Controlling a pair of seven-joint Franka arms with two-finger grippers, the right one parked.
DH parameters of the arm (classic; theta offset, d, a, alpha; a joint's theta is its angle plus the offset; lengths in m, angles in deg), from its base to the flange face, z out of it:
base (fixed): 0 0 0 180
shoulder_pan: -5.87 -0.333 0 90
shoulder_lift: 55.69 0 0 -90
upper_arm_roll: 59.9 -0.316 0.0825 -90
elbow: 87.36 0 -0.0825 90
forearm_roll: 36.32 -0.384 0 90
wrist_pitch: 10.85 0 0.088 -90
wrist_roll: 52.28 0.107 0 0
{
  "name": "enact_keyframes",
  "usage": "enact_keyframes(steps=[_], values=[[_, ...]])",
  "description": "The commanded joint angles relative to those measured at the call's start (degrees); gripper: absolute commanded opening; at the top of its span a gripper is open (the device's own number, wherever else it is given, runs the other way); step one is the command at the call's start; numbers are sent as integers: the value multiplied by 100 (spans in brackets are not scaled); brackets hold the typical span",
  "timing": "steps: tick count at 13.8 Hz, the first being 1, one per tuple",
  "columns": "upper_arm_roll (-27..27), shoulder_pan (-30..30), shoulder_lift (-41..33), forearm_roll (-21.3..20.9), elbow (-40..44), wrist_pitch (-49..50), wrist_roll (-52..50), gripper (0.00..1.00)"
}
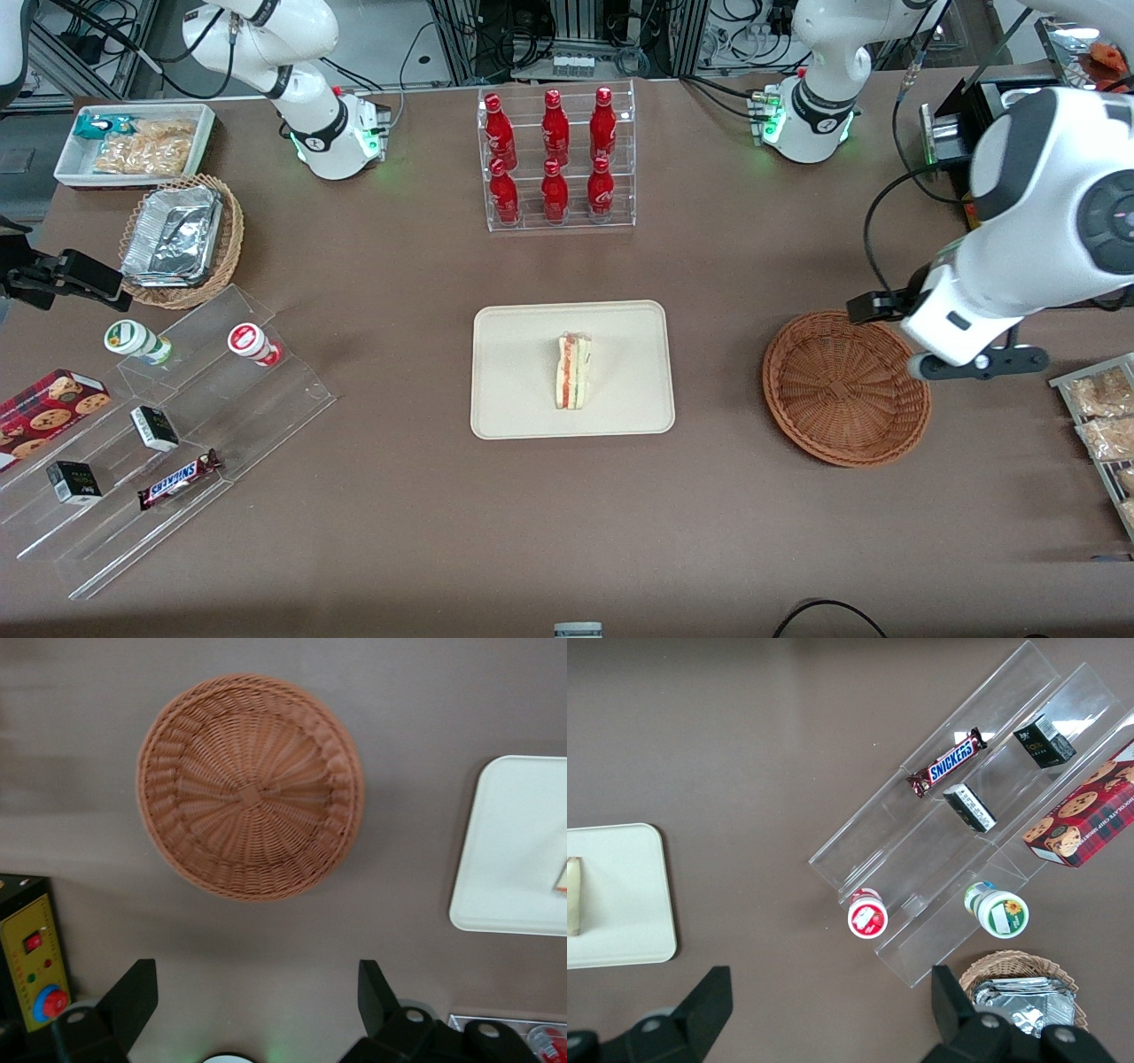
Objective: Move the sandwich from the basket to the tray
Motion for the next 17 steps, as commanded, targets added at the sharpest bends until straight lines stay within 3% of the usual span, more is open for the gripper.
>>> enact_keyframes(steps=[1,15,17], values=[[23,-128,-734,117,-790,-237,71,100],[5,-155,-823,144,-281,122,62,100],[-466,256,-858,161,-255,175,80,100]])
